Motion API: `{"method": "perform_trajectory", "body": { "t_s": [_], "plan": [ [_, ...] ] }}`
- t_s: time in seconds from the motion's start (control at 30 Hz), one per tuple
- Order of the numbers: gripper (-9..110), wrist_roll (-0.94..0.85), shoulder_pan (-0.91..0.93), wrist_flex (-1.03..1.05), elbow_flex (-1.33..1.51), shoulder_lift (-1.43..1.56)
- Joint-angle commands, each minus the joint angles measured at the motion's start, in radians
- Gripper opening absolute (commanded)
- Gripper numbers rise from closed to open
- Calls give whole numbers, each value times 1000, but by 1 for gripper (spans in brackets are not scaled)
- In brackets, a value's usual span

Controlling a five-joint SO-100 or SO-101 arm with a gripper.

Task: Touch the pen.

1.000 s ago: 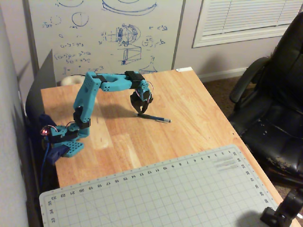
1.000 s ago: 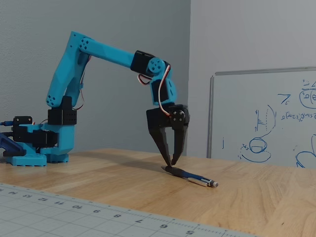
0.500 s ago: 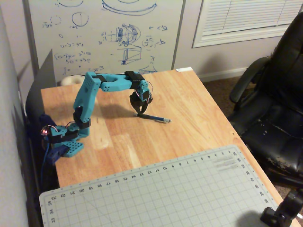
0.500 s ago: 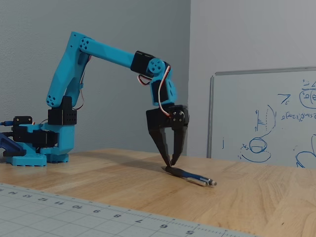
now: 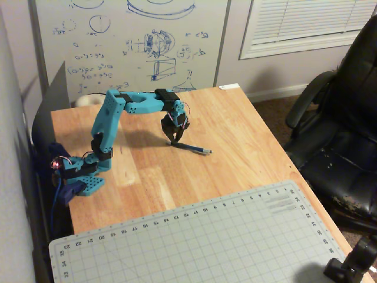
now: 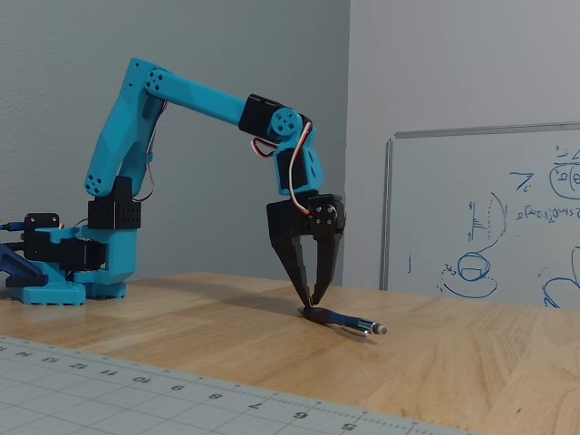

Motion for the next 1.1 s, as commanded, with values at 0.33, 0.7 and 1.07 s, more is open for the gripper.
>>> {"method": "perform_trajectory", "body": {
  "t_s": [0.33,0.7,1.07],
  "plan": [
    [1,11,-3,-12,-3,109],
    [1,-2,5,-9,-3,101],
    [1,3,6,-5,-3,101]
  ]
}}
